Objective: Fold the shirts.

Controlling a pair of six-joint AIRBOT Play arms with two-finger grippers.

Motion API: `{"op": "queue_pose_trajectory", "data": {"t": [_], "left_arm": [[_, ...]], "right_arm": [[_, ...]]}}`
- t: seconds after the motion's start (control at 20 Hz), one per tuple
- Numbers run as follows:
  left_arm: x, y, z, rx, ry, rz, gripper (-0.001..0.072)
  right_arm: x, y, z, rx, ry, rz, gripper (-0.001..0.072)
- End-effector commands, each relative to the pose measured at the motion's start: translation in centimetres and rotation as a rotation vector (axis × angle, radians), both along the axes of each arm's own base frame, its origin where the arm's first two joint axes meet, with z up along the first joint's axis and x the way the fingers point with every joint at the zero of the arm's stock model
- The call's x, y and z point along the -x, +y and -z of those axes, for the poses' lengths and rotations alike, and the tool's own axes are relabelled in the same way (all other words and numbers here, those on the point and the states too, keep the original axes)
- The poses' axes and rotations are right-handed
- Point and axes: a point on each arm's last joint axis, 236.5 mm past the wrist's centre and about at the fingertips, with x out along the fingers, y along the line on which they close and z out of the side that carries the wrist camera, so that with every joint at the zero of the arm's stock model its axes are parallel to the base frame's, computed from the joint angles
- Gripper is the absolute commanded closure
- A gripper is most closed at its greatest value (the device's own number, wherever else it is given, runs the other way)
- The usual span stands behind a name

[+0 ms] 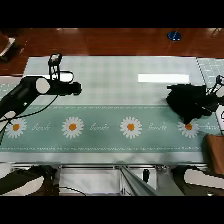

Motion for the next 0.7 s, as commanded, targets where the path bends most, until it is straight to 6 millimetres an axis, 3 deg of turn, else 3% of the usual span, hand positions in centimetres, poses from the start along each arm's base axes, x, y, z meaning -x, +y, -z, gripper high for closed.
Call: {"op": "queue_pose_trajectory", "data": {"t": [0.0,0.1,0.15,0.2,0.3,0.4,0.55,0.65], "left_arm": [[1.5,4.0,0.3,-0.133,0.099,0.01,0.0199],[2.6,9.2,-1.4,-0.25,0.146,-0.051,0.0199],[3.3,11.0,-2.7,-0.254,0.142,-0.094,0.0199],[4.1,11.6,-3.9,-0.215,0.129,-0.133,0.0199],[6.3,9.8,-5.9,-0.083,0.059,-0.156,0.0199],[9.2,6.5,-6.7,0.051,-0.016,-0.134,0.0199],[13.4,3.5,-5.4,0.145,-0.041,-0.084,0.0199],[15.1,2.7,-4.4,0.174,-0.026,-0.072,0.0199]], "right_arm": [[-3.4,1.9,-4.9,-0.054,-0.117,-0.13,0.069],[-5.5,1.3,-12.7,0.012,-0.264,-0.151,0.069],[-6.4,1.5,-17.3,0.043,-0.364,-0.162,0.069],[-6.9,2.2,-21.7,0.059,-0.462,-0.178,0.069],[-6.7,4.2,-30.2,0.101,-0.645,-0.222,0.0691],[-5.2,7.0,-37.2,0.15,-0.78,-0.292,0.0691],[-2.6,12.3,-46.1,0.195,-0.968,-0.413,0.0691],[-0.9,15.3,-51.1,0.203,-1.074,-0.484,0.0691]]}}
